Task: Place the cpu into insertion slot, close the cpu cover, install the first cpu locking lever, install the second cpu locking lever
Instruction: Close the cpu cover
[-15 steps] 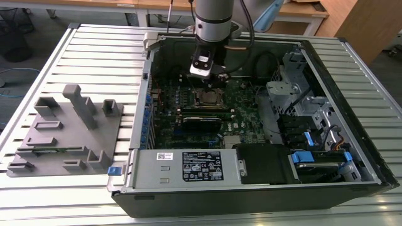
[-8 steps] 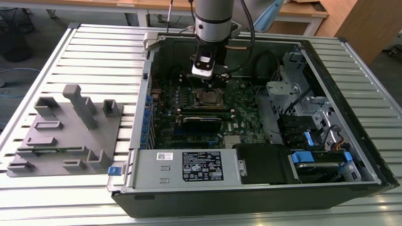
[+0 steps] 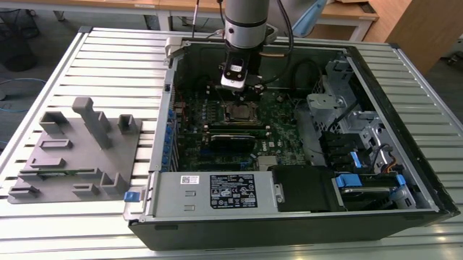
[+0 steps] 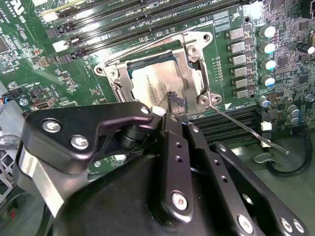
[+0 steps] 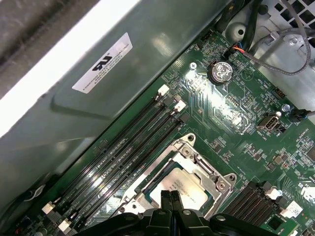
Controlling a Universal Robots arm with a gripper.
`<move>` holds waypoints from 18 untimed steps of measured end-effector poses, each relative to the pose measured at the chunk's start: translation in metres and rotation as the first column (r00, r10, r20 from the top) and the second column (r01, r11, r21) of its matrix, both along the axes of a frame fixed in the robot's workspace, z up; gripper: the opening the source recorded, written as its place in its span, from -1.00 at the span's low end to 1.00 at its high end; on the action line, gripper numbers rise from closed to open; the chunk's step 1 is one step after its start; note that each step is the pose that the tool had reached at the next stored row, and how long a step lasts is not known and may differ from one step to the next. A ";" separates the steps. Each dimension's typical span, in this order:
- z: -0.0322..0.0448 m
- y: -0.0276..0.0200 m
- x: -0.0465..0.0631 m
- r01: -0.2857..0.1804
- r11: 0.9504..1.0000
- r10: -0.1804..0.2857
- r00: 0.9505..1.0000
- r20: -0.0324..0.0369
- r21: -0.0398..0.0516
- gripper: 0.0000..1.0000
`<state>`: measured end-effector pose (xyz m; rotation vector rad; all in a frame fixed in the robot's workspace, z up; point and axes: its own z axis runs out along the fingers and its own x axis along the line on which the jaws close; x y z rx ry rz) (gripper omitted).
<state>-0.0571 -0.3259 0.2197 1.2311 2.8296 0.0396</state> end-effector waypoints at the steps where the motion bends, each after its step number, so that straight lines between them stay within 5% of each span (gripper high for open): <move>1: 0.0000 0.0000 0.000 0.000 1.000 0.000 1.000 0.000 0.000 -0.80; 9: -0.0003 0.0000 0.000 -0.085 0.996 0.085 0.996 0.000 0.000 -0.80; 18: -0.0013 0.0000 0.000 -0.208 0.978 0.208 0.978 0.002 0.000 -0.80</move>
